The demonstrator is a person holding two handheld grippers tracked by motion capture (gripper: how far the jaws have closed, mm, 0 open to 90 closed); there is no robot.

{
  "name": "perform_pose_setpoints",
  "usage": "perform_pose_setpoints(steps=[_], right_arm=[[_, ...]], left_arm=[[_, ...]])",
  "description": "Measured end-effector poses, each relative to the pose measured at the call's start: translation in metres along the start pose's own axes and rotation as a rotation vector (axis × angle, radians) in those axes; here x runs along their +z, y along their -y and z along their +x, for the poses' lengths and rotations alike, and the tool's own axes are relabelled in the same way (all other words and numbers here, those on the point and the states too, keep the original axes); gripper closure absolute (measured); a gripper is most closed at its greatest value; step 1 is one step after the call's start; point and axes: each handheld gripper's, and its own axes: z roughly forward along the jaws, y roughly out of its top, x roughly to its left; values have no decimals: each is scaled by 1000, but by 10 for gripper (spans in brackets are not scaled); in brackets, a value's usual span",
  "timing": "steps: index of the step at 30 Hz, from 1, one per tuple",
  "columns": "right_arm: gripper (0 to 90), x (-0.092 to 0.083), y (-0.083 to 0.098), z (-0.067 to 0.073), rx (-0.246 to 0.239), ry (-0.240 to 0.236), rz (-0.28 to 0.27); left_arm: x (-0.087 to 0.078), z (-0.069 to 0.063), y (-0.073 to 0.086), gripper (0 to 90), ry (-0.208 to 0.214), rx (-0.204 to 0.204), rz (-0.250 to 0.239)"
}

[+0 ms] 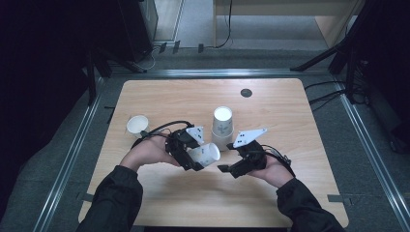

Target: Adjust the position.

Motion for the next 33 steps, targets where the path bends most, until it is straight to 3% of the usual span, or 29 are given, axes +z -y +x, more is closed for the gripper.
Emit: perform_pose_setpoints(steps=[7,11,16,27,29,33], right_arm=[[145,0,-6,8,-68,-53,-22],[149,1,-9,7,-77,-105,-33],[189,5,-10,7,-95,-126,-18],[289,12,-14,9,-107,-175,-3],[337,13,-14,10,-110,-185,-5],[343,12,-14,8,-107,-193,-7]], left_arm=[[6,-3,-4,289,17,14,23],[11,-6,-7,289,19,37,36],[16,-9,-9,289,14,69,51],[22,-11,-11,288,6,88,72],[22,-10,-10,285,4,81,69],[22,-9,-8,278,19,74,47]])
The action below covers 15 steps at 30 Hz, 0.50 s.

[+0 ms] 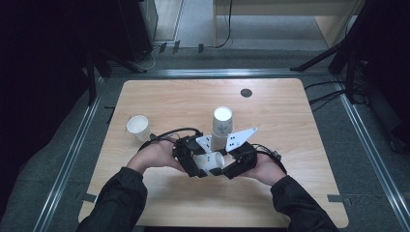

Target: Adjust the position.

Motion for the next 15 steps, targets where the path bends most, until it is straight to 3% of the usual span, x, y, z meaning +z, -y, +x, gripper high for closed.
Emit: perform_pose_setpoints(steps=[4,7,15], right_arm=[[343,-2,-1,-1,-8,-2,-9],[343,-6,-1,-1,-4,6,-17],[342,-15,1,-4,2,22,-62]], left_arm=[[-2,2,1,218,8,-20,-28],[-5,5,3,139,3,-76,-50],[-16,6,15,130,-1,-90,-151]])
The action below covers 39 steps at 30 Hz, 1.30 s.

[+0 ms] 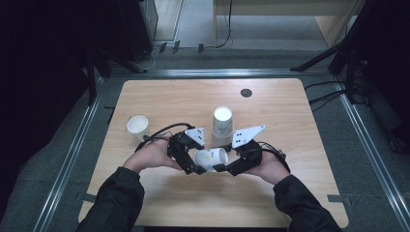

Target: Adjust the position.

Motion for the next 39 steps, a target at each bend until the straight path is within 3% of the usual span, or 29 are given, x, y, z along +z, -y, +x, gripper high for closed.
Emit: perform_pose_setpoints(steps=[4,11,18,26,33,39], right_arm=[[343,-5,0,-1,5,-4,-18],[342,-10,1,-2,12,-12,-25],[342,-14,1,-1,12,-28,-44],[342,-15,1,-1,29,-54,-53],[342,-12,0,-2,52,-65,-51],[344,-11,0,-2,63,-72,-46]], left_arm=[[-4,-1,6,129,8,-1,-52],[-3,1,18,127,20,-65,-128],[2,1,23,127,43,-83,-211],[10,-1,24,134,64,-49,-240],[14,0,26,178,82,-52,-273],[13,0,27,218,79,-41,-270]])
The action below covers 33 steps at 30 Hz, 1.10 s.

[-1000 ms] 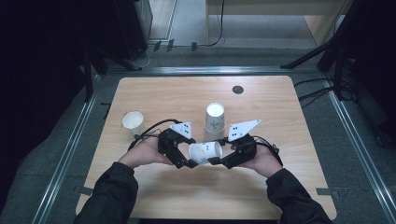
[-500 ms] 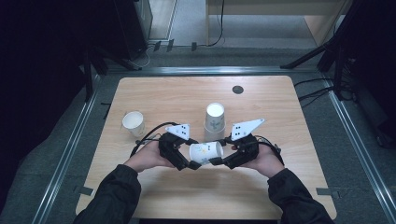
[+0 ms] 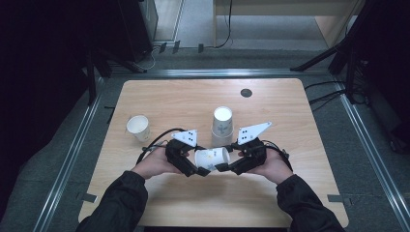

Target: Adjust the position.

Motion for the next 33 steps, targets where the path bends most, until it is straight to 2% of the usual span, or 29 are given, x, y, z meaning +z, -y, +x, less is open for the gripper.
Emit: perform_pose_setpoints(steps=[7,10,16,17,19,22,27,29,33], right_arm=[[339,0,0,0,3,-1,-1],[265,2,-1,0,2,8,-2],[202,5,1,0,5,35,26],[198,5,1,0,5,40,31],[192,5,2,-1,1,52,39],[192,6,2,-1,-2,59,53],[203,9,3,0,-15,70,82],[210,11,4,1,-23,90,107],[210,14,5,0,-21,89,119]], left_arm=[[-4,0,-1,241,-8,8,-1],[-8,0,-1,241,-12,6,-7],[-17,2,-1,243,-32,-6,-12],[-19,3,-1,243,-27,-19,-17],[-21,3,-2,243,-52,-16,11],[-26,2,-5,243,-58,-17,25],[-33,-1,-11,243,-89,5,69],[-34,-3,-14,243,-94,13,80],[-36,-2,-17,243,-87,5,124]])
